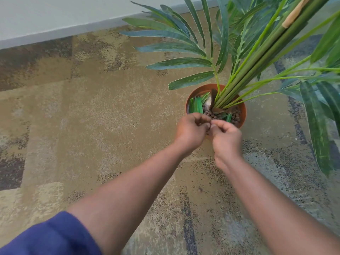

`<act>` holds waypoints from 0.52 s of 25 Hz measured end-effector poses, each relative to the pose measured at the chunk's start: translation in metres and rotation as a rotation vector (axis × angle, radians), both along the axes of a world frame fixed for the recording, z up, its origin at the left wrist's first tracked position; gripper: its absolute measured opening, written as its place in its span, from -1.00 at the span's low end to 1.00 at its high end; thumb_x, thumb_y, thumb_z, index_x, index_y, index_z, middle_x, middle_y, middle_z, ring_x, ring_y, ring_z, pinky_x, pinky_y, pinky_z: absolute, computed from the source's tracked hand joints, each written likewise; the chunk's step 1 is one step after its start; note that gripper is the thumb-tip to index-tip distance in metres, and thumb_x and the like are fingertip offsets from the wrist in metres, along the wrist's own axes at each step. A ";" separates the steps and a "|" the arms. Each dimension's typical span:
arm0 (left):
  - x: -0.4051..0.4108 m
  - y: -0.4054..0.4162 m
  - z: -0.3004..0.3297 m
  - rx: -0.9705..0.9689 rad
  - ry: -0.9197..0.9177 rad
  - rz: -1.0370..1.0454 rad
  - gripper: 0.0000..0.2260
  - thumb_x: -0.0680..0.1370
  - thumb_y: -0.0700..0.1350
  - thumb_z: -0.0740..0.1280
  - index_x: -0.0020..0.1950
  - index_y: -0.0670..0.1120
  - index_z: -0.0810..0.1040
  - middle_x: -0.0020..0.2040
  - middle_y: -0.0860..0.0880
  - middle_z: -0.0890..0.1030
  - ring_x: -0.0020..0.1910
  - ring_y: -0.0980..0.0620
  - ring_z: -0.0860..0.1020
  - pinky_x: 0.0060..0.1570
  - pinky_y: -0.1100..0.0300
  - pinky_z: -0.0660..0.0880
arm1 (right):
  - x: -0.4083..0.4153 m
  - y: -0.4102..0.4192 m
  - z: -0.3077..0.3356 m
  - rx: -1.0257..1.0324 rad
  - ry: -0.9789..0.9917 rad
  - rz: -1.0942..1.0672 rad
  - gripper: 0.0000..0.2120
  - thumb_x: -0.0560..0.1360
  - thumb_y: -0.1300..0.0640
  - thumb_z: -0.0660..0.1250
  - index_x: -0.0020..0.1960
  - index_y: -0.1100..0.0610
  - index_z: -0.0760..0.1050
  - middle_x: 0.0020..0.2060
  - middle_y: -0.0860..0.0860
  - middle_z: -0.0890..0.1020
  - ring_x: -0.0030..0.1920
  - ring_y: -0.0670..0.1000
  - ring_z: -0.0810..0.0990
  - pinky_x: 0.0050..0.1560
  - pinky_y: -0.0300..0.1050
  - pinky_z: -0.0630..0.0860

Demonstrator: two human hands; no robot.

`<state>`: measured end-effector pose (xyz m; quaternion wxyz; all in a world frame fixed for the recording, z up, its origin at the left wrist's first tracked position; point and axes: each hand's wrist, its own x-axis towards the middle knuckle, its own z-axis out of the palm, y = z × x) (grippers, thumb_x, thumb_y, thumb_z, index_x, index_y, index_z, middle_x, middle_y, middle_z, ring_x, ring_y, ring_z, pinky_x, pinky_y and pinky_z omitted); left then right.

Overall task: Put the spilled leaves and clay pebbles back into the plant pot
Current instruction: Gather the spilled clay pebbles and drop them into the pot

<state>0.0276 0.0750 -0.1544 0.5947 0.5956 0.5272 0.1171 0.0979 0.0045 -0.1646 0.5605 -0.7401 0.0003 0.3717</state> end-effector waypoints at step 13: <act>-0.091 -0.068 -0.094 0.024 0.463 -0.420 -0.70 0.53 -0.20 0.47 0.20 0.04 0.54 0.16 0.06 0.52 -0.02 0.12 0.56 -0.24 0.43 0.46 | -0.023 -0.105 -0.088 -0.542 -0.295 0.853 -0.67 0.57 0.28 0.38 0.25 -0.05 0.55 0.15 -0.17 0.53 -0.33 -0.13 0.56 -0.39 -0.34 0.52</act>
